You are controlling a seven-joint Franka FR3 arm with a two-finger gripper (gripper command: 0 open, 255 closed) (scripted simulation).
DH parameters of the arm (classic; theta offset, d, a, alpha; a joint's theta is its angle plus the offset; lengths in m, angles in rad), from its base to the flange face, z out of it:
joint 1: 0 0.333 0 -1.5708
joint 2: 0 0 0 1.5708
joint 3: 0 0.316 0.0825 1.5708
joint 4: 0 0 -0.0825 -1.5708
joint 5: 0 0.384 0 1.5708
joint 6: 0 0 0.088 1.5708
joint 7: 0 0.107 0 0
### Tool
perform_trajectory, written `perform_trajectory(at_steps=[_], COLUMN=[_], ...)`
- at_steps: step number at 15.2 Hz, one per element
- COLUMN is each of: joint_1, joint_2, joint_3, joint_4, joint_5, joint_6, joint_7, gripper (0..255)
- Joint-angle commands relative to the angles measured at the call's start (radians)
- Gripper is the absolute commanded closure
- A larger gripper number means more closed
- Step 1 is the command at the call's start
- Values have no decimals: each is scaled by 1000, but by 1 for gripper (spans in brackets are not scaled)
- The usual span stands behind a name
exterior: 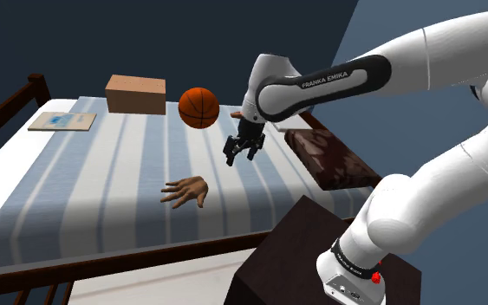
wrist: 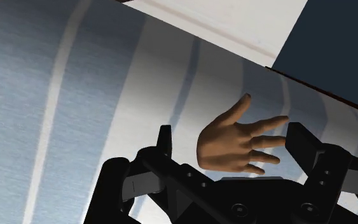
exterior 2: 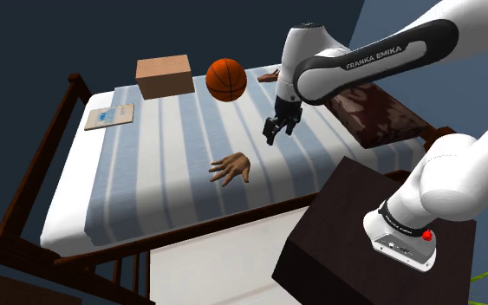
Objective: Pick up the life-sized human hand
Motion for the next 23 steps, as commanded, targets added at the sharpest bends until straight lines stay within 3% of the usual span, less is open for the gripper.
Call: perform_trajectory(at_steps=[1, 8, 15, 23], joint_1=[2, 16, 46, 56], joint_2=[71, 346, 629, 739], joint_3=[9, 37, 34, 26], joint_4=[12, 89, 230, 254], joint_5=[-2, -30, -89, -101], joint_6=[60, 254, 391, 477], joint_7=[4, 42, 96, 99], gripper=[0, 0, 0, 0])
